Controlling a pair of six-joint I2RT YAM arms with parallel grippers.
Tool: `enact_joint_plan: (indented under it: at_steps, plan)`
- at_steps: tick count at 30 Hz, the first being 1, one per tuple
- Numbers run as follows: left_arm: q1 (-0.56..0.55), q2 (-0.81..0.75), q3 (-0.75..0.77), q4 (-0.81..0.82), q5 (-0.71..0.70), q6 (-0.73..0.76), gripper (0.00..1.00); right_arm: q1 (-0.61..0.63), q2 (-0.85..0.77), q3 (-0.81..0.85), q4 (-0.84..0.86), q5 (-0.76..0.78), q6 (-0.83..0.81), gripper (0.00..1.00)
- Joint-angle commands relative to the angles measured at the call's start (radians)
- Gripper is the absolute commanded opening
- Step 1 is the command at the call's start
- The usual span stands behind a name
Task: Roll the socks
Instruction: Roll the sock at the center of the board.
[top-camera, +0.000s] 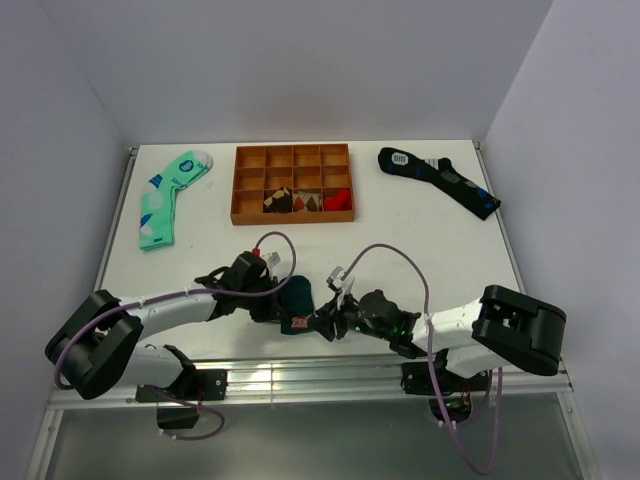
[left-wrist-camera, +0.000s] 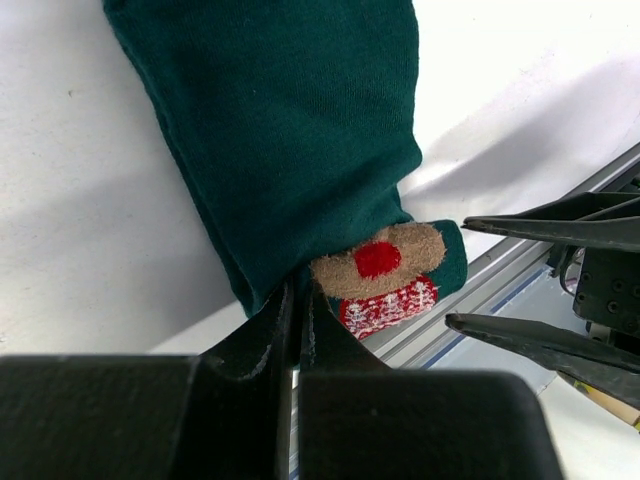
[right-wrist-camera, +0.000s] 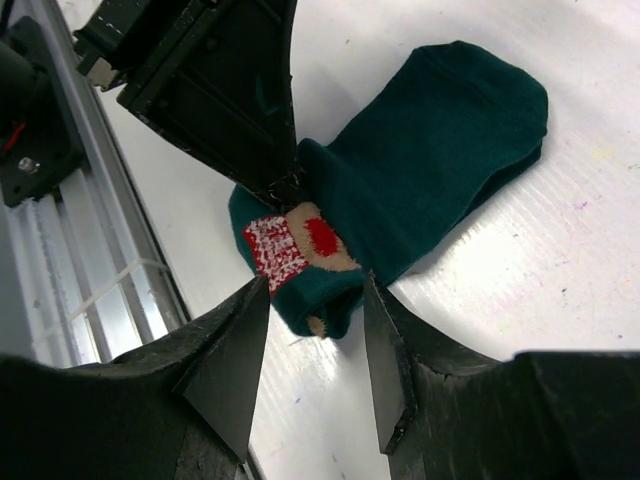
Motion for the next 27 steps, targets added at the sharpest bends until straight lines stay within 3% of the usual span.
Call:
enact_joint_plan:
  at_steps: [1,10,27]
  plan:
    - [0.014,0.016,0.037,-0.053,-0.007,0.053,0.00,0.010,0.023,0.045,0.033,0.040,-0.049,0.50]
    - [0.027,0.064,0.076,-0.073,0.004,0.068,0.00,0.014,-0.029,0.062,0.019,0.068,-0.086,0.50]
    - [0.070,0.104,0.134,-0.127,0.050,0.110,0.00,0.017,0.080,0.123,-0.036,-0.047,-0.148,0.50]
